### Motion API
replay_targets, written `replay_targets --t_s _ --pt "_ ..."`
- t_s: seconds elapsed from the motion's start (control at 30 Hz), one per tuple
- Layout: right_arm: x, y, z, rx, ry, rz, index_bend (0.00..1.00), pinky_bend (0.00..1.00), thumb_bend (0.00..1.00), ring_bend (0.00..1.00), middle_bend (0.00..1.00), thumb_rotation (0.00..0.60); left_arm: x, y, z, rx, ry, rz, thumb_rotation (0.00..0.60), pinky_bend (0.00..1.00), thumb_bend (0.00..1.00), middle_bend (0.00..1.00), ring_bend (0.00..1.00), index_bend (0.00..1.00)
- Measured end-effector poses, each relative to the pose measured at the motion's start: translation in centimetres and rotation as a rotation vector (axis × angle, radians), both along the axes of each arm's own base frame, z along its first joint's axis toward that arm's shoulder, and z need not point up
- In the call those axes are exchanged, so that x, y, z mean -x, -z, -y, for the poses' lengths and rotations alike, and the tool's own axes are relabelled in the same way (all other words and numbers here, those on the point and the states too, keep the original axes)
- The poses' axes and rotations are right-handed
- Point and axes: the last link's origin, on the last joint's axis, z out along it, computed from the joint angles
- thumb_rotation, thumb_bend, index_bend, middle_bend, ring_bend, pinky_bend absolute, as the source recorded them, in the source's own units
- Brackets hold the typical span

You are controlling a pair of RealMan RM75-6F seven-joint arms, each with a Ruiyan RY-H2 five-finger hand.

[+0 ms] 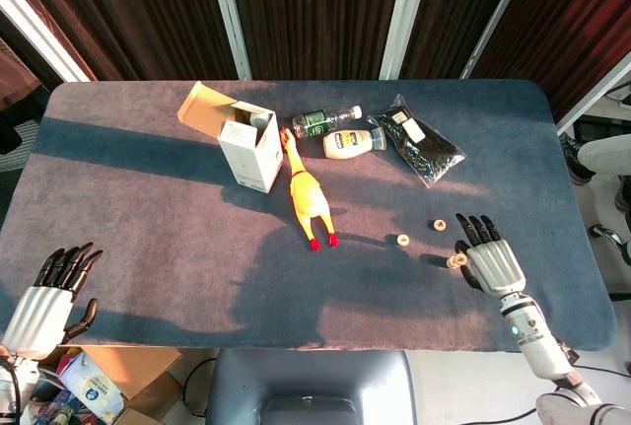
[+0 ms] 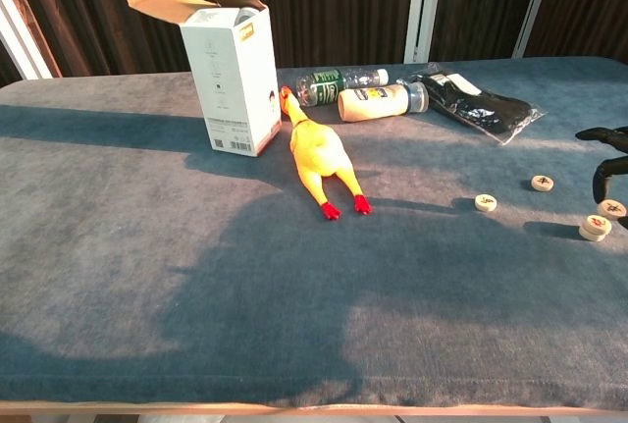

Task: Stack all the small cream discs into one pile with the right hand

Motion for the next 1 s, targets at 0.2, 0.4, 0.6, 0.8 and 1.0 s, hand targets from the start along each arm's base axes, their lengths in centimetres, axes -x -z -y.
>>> replay_targets --t_s 0.2,0.4,0.6,0.8,1.0 --pt "0.29 0.20 0.24 -0.004 0.016 -0.009 0.59 0.00 0.54 0.00 0.00 0.600 0.06 -0.08 0.02 0.000 -0.001 0.001 0.600 0.05 0.53 0.00 0.00 0.00" --pt "0.05 0.70 0.15 -0.014 0.008 -0.007 0.58 0.00 0.54 0.00 0.00 0.600 0.06 -0.05 -0.03 0.000 -0.003 0.000 0.600 0.05 0.53 0.00 0.00 0.00" --pt "0.01 0.90 0.22 -0.015 0.010 -0.011 0.54 0.00 0.54 0.00 0.00 0.600 0.08 -0.04 -0.01 -0.002 -0.005 -0.001 0.600 0.05 0.53 0.00 0.00 0.00" --pt "0.05 1.00 0.11 -0.020 0.014 -0.022 0.46 0.00 0.54 0.00 0.00 0.600 0.08 -0.07 -0.01 -0.003 -0.005 0.001 0.600 0.05 0.53 0.00 0.00 0.00" --pt "-0.04 0.80 -0.01 -0.012 0.016 -0.008 0.45 0.00 0.54 0.00 0.00 0.600 0.06 -0.09 0.01 -0.003 -0.003 0.003 0.600 0.05 0.53 0.00 0.00 0.00"
